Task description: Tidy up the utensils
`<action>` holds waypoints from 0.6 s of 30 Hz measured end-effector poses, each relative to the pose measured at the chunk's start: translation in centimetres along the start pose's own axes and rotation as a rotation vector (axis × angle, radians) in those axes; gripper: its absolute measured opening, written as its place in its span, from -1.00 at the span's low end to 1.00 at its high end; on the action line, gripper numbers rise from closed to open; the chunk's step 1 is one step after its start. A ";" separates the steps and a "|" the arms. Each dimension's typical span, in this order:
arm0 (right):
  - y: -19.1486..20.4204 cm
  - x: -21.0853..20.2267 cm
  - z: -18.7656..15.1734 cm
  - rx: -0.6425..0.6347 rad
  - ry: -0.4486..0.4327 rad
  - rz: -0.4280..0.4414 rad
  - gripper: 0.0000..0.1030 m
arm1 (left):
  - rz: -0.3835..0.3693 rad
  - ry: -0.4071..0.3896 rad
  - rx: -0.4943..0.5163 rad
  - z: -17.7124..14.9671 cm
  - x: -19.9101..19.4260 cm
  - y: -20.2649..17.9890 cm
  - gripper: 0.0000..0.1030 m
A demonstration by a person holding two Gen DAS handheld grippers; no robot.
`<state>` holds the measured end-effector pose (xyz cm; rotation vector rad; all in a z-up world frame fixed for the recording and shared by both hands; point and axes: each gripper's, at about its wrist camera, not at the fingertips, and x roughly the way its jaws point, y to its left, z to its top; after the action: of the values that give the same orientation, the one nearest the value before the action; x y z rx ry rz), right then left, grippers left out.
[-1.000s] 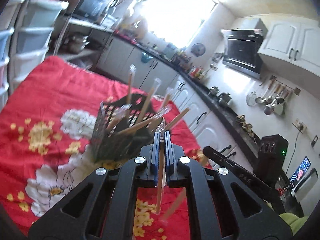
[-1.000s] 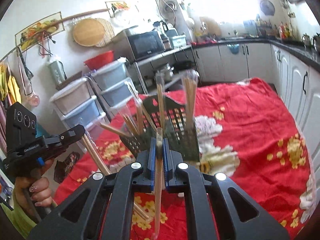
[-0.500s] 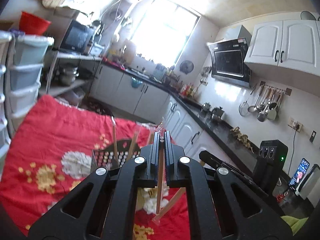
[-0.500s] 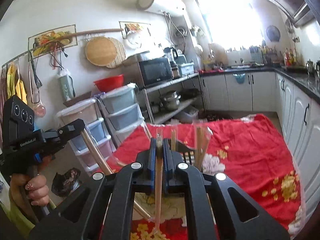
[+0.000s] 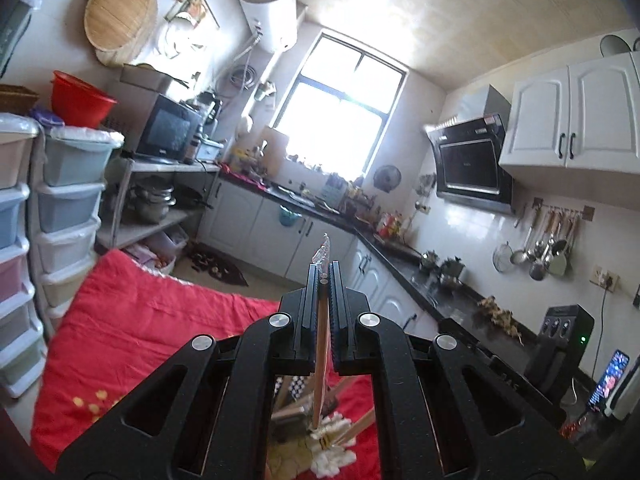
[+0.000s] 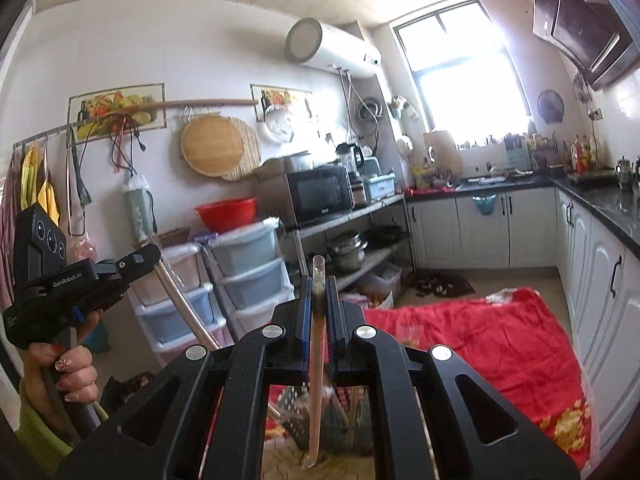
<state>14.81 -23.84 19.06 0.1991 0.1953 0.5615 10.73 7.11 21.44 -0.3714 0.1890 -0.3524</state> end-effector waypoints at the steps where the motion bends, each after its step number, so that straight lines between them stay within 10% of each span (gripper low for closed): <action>1: -0.1 0.0 0.2 0.001 -0.009 -0.001 -0.87 | 0.009 -0.009 0.001 0.5 0.1 0.1 -0.96; 18: -2.2 2.4 2.7 -0.032 -0.137 -0.109 -0.87 | 0.126 -0.023 -0.019 1.0 3.6 2.8 -0.96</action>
<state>18.59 -24.76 20.86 0.1941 0.0632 0.4409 15.12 8.53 20.83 -0.3798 0.1927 -0.2223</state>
